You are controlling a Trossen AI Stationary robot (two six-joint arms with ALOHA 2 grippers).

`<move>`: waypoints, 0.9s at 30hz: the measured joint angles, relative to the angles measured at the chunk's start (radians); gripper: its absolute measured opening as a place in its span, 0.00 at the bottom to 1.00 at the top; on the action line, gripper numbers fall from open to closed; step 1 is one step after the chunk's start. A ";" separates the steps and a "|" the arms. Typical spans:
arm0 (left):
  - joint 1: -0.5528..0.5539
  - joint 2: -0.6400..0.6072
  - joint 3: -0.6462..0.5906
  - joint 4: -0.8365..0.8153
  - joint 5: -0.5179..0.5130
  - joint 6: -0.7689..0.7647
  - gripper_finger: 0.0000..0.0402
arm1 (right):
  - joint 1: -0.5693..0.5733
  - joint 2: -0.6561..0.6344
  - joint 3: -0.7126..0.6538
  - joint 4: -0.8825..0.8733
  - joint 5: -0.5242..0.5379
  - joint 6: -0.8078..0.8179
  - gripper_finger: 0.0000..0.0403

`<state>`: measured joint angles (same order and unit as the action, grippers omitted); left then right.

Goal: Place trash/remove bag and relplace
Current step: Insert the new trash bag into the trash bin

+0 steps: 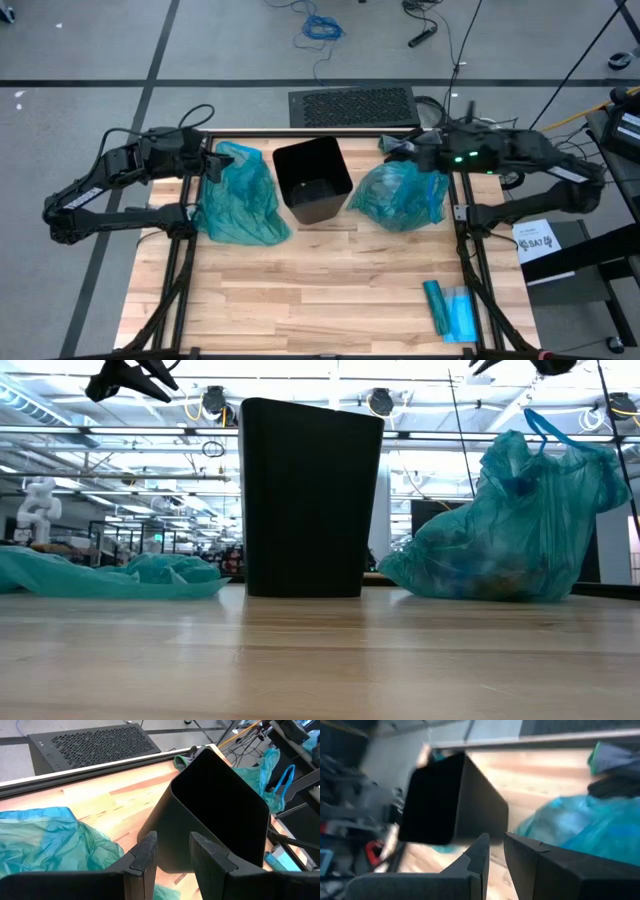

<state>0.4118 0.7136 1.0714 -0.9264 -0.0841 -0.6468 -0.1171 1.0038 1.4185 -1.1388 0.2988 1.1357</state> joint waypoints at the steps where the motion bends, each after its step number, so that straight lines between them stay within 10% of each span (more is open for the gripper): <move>1: 0.000 0.000 0.000 0.000 0.000 0.001 0.28 | 0.005 0.023 0.000 -0.002 -0.022 0.000 0.12; 16: -0.027 0.066 0.000 -0.152 0.218 0.412 0.28 | 0.197 0.298 -0.001 0.032 -0.123 -0.329 0.02; 27: -0.110 0.179 -0.128 -0.264 0.146 0.448 0.28 | 0.295 0.332 -0.100 0.103 -0.119 -0.243 0.00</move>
<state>0.3022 0.8925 0.9436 -1.1903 0.0615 -0.1984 0.1775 1.3361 1.3189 -1.0358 0.1802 0.8926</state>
